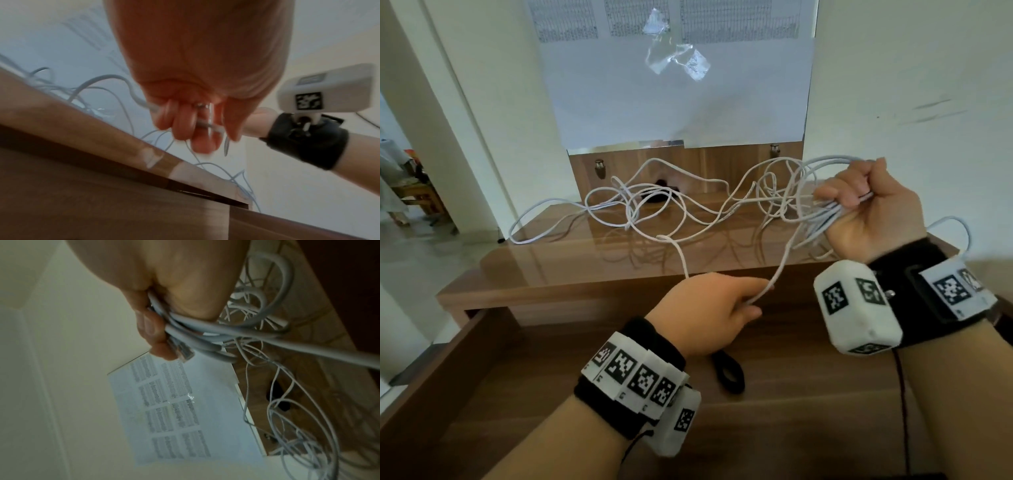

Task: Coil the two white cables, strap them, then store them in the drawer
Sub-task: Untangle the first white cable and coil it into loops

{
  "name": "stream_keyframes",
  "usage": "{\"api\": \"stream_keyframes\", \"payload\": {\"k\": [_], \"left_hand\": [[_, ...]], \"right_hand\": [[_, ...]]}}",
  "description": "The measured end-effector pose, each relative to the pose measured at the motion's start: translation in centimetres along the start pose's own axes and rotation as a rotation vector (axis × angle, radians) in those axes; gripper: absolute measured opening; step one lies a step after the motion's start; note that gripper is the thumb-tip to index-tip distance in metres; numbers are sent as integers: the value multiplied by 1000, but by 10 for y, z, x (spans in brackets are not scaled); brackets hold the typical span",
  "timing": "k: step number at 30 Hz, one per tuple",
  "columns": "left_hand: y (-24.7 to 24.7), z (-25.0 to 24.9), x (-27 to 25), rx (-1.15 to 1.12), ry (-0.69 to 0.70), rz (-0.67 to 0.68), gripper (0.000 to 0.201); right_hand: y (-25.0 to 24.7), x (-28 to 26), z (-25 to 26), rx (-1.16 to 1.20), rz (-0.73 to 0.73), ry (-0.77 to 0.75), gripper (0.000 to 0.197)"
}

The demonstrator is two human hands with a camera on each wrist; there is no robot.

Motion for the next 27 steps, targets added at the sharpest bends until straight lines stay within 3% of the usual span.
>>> {"api": "stream_keyframes", "payload": {"k": [4, 7, 9, 12, 15, 18, 22, 27], "left_hand": [[12, -15, -4, 93, 97, 121, 53], [9, -25, -3, 110, 164, 119, 48], [-2, -27, -2, 73, 210, 48, 36], [-30, -28, -7, -40, 290, -170, 19], [-53, -23, -13, -110, 296, -377, 16], [-65, -7, -17, -200, 211, -504, 17], [-75, 14, -22, -336, 97, -600, 16], [-76, 35, -23, -437, 0, -673, 30]], "right_hand": [[-3, 1, 7, -254, -77, -128, 30], [-8, 2, -4, -517, -112, -102, 31], [-9, 2, -22, -761, -74, -33, 29], [-13, -5, -50, -1078, 60, 135, 26], [-13, -20, -73, -1307, 209, 291, 32], [-13, -35, -97, -1241, 295, 508, 48], [-9, -61, -126, -1107, 470, 843, 84], [13, -92, -141, -744, 653, 1085, 80]]}}
Point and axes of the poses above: each hand's wrist, its own x-axis towards the middle knuckle, its own y-axis out of the palm, z = x × y, the point moved 9 cm from there along x, towards the middle knuckle, and after that the axes turned 1 degree about -z, right-handed, at the moved point
